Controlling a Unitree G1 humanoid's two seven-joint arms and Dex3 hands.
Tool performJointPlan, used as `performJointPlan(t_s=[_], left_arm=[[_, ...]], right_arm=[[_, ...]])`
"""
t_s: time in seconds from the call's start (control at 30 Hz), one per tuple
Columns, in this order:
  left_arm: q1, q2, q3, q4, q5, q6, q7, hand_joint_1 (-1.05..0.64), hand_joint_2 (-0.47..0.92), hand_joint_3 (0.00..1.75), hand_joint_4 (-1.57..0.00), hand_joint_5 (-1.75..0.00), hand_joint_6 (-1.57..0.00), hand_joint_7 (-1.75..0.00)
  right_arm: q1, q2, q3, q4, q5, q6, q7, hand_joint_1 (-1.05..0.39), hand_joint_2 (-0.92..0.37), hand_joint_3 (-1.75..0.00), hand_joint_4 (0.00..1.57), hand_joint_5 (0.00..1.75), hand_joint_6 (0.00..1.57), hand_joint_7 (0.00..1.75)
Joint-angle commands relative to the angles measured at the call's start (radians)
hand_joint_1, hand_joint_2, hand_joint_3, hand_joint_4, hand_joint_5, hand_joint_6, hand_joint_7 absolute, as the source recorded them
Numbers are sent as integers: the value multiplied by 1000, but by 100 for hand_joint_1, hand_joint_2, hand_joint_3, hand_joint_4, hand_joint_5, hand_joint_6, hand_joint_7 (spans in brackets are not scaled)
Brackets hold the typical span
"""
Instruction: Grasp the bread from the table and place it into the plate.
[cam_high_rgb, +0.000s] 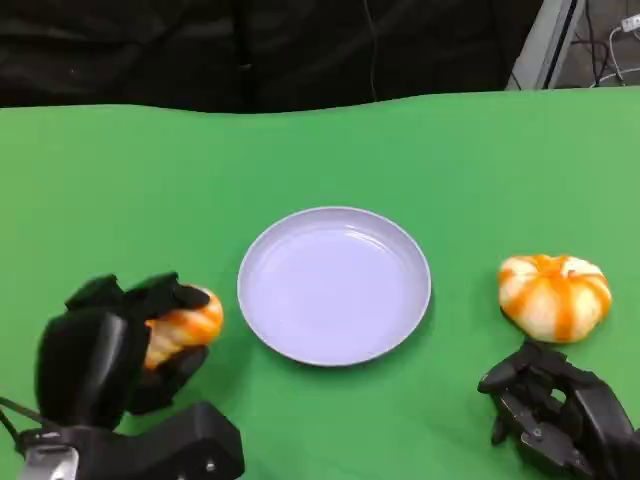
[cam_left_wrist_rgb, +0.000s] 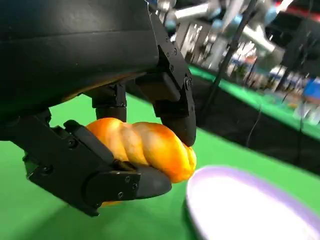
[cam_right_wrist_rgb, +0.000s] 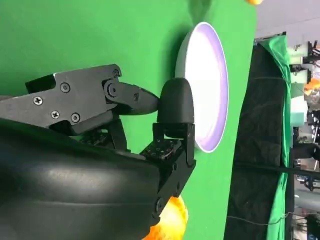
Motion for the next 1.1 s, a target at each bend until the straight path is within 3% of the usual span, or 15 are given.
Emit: performJointPlan(t_s=[0.03, 0.2, 0.3, 0.6, 0.83, 1.1], left_arm=[[20, 8, 33, -76, 9, -13, 21, -16, 43, 118, -84, -175, -97, -106], [18, 4, 45, -109, 23, -60, 53, -15, 37, 123, -85, -170, -103, -94], [-1, -6, 42, -109, 28, -93, 72, -15, 37, 126, -91, -161, -105, -94], [-75, -42, 15, -7, 41, -157, 93, -14, 39, 125, -90, -160, -104, -96], [-147, -68, -30, 98, 59, -172, 97, -12, 43, 113, -87, -162, -96, -105], [-228, -96, -89, 180, 50, -191, 56, -8, 52, 106, -83, -158, -98, -94]], right_arm=[[-3, -8, -3, 11, -7, -4, -8, -27, -92, -48, 63, 175, 66, 128], [-3, -8, -3, 11, -7, -6, -8, -28, -92, -47, 63, 175, 66, 129], [-9, -7, -6, 21, -3, -5, -4, -28, -92, -47, 63, 175, 66, 129], [-13, -11, -4, 32, -13, -14, -12, -28, -92, -48, 62, 175, 65, 128], [-13, -6, -4, 34, -10, -18, -7, -28, -92, -48, 62, 175, 65, 128], [-8, -1, -2, 30, -17, -19, -16, -28, -92, -48, 63, 175, 65, 129]])
